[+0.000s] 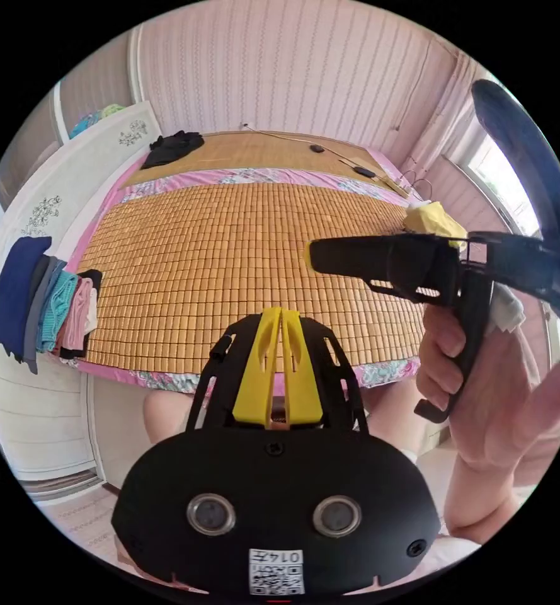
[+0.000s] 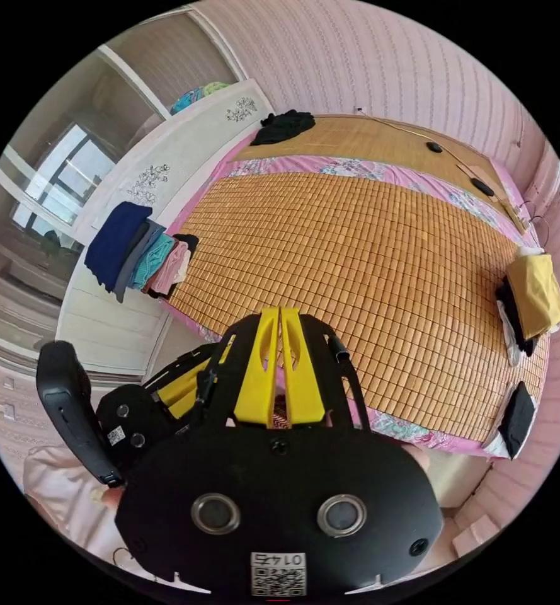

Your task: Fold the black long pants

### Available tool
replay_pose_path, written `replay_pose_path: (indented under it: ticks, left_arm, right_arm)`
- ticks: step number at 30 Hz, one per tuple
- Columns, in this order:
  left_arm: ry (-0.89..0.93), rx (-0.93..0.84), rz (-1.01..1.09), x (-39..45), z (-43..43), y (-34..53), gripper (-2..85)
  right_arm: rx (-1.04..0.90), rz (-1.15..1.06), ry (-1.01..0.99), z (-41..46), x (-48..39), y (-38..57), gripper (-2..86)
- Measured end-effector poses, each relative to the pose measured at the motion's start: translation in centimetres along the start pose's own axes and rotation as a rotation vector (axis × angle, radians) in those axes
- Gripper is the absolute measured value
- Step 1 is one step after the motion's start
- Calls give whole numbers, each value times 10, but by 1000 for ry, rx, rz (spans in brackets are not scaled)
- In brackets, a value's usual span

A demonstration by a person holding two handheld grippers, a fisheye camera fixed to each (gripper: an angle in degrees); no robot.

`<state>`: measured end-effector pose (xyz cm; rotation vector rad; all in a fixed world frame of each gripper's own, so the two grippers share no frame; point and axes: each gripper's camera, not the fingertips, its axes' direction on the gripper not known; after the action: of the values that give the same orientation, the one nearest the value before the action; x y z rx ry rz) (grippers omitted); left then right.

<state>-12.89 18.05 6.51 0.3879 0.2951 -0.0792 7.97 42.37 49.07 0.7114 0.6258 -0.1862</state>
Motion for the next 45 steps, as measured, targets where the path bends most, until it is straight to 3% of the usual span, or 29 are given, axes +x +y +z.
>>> replay_pose_path:
  ticks: [3,8,10,15,19,23,25,27,29,37,45]
  left_arm:
    - [36,82,-100,28,7,-7,-7]
    - [95,185,-308,60,37,-32,-9]
    - [203,182,-335,87,58,-48,-9]
    - [138,196,-207,173,87,-77,-8]
    - [337,168,-42,246,121,-86,3]
    - [383,256,85,310,140,-88,2]
    - [390,260,151,356,157,-91,0]
    - [380,290,210,396,168,-89,-3]
    - [315,358,309,439,179,-81,-5]
    - [434,272,537,591,278,-82,-7]
    - [389,216,677,712,354,-92,-7]
  right_arm:
    - [67,95,293,6,22,33,-9]
    - [17,200,611,50,33,69,-9]
    - [6,183,711,72,30,80,-9]
    - [-76,261,874,137,45,104,-10]
    - [-35,345,858,160,77,123,-9]
    - [105,536,1070,184,121,144,-10]
    - [114,564,1035,196,144,153,-10]
    - [94,561,786,217,180,170,-9]
    - [93,691,707,232,211,182,-9]
    - [30,965,774,319,326,232,-9]
    - [16,1063,605,410,435,258,-9]
